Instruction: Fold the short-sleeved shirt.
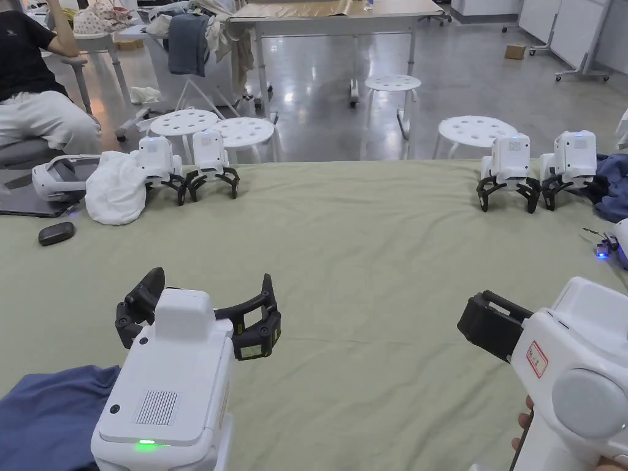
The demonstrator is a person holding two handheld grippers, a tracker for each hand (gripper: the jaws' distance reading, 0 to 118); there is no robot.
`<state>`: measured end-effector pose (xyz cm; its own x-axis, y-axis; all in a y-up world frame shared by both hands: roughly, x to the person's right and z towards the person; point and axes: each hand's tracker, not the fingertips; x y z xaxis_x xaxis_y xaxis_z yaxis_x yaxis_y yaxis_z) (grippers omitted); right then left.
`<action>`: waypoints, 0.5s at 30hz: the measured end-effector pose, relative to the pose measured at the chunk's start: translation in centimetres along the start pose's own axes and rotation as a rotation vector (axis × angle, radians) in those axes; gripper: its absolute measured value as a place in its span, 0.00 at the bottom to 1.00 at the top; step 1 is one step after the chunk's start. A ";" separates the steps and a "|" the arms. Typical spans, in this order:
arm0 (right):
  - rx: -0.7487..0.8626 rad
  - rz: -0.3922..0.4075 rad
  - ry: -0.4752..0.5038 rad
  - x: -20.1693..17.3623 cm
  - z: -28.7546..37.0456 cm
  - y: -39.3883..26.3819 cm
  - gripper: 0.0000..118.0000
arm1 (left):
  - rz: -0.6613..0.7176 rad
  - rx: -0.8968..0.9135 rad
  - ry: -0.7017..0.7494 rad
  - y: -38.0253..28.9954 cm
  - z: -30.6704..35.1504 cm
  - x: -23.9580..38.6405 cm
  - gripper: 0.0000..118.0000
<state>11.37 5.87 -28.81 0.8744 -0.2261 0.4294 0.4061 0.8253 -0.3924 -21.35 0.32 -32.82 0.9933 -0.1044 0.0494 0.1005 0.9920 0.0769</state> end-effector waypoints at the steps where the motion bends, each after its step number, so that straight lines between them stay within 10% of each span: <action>1: 0.000 0.005 0.003 0.0 0.0 0.0 1.00 | 0.002 0.001 0.000 0.0 0.0 -0.1 1.00; 15: 0.010 0.058 0.044 0.5 -0.5 0.0 0.98 | -0.004 0.000 0.000 0.0 -0.1 -0.2 1.00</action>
<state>11.94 5.50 -28.98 0.9073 -0.1999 0.3699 0.3517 0.8429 -0.4072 -21.52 0.35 -32.93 0.9929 -0.1079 0.0496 0.1039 0.9916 0.0771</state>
